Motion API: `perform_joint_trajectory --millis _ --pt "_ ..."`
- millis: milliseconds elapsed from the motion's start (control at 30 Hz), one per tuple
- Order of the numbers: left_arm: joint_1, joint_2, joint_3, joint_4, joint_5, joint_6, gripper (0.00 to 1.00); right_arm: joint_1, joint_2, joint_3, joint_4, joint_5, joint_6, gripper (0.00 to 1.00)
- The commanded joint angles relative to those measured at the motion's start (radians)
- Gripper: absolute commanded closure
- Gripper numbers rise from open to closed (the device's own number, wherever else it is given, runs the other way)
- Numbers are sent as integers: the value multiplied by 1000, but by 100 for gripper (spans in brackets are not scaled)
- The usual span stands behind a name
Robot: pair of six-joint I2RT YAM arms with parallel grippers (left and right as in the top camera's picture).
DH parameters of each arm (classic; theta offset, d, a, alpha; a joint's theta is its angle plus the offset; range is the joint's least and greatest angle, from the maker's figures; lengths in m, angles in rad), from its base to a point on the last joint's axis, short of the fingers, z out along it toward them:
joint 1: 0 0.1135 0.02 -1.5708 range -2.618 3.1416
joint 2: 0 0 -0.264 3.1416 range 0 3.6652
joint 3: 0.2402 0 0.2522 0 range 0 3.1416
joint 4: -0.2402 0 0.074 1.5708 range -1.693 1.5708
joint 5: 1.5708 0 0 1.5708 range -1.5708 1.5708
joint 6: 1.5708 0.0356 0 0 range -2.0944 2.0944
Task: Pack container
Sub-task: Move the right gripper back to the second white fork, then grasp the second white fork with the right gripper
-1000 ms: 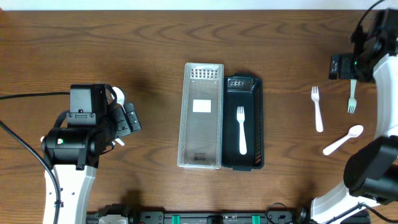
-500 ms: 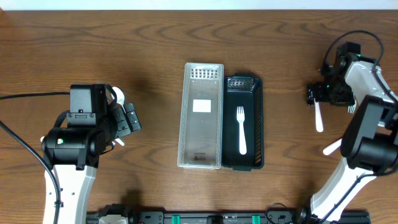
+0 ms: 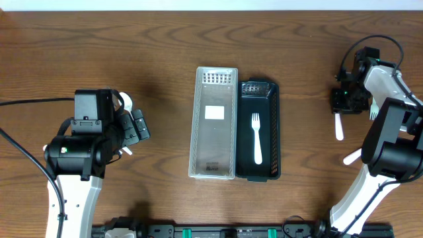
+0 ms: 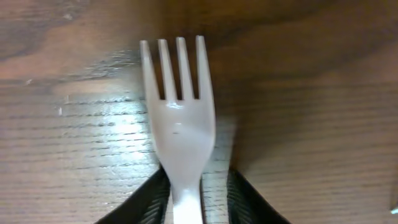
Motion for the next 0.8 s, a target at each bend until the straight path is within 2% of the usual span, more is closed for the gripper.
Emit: perform_joint_trajectory --millis 0,100,267,433,567,733,767 --pt "6 1 20 -2 -11 -10 2 8 14 -4 1 -23 9 75" --pt "6 1 20 -2 -11 -10 2 8 14 -4 -1 -23 10 86" --pt "6 1 20 -2 -11 -9 2 10 14 -4 -2 -23 41 99" --pt "6 1 20 -2 -11 -9 2 39 -15 18 -34 -23 64 99" --pt "6 1 20 -2 -11 -9 2 87 -93 106 -114 -23 115 99" --pt "6 1 20 -2 -11 -9 2 192 -221 231 -223 -23 248 99" --pt "6 1 20 -2 -11 -9 2 222 -249 243 -241 -23 310 99"
